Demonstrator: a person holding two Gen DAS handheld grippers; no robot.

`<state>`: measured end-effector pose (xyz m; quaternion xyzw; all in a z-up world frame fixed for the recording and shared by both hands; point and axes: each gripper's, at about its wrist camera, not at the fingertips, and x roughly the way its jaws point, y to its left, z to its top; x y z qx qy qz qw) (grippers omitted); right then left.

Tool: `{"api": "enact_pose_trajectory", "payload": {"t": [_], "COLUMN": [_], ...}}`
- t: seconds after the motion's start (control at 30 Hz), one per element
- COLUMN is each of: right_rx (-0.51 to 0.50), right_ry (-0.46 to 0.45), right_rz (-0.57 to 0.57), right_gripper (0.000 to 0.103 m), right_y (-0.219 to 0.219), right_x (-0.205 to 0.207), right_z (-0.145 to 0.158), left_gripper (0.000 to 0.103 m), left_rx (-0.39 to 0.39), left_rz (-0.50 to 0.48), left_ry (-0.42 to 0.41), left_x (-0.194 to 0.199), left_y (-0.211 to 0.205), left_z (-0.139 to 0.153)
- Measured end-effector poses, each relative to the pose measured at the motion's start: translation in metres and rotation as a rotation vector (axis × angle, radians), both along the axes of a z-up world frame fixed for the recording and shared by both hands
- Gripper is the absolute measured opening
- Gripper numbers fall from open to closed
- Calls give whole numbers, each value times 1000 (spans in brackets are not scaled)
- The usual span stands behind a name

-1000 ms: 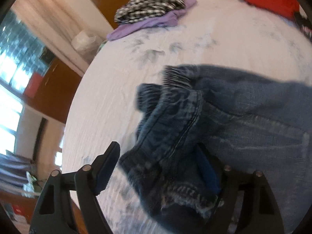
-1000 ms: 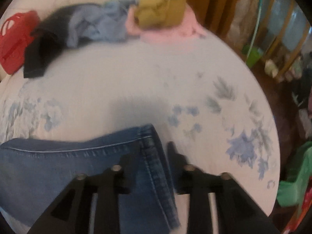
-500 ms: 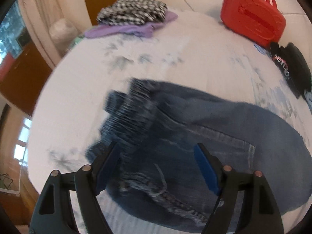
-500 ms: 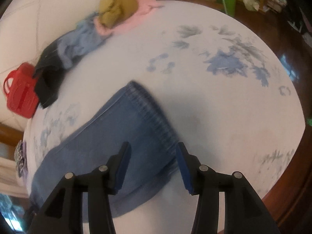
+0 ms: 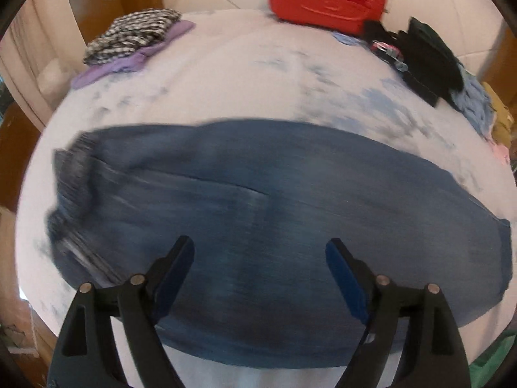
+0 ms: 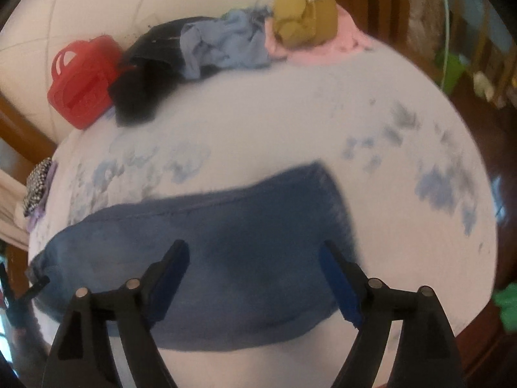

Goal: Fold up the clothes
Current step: 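Lay the jeans flat lengthwise and release both grippers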

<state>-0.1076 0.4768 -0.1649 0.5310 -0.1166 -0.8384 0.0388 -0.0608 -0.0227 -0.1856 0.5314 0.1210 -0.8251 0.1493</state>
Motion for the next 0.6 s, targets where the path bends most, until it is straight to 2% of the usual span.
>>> {"api": "enact_pose_trajectory", "payload": {"t": [0.13,0.2,0.27,0.33,0.4,0.5,0.6], "right_rx": [5,20,-15,-58,-80,-123,-107], "right_ry": [53,96,125,101,31,-22,-11], "right_rz": [145,244,375,501,597,719,847], "right_gripper": [82,82,83,83,83,83,83], "right_y": [29,43,55,63,66,61,46], "right_x": [-31,-46,-63,-83,-104,-116,-115], "right_z": [8,8,4,-6,-20,-32,-34], "left_gripper": [84,84,84,84,84,84,84], "left_rx": [9,-23,-39,5,44,44,47], "left_rz": [63,120,216,278,312,331,327], "left_ry": [17,33,40,15,-15,-31,-41], "left_x": [-6,-7,-3,0,1,2,-4], "left_y": [73,115,163,203,239,288,323], "left_z": [-3,-3,-1,-4,-9,-10,-13]}}
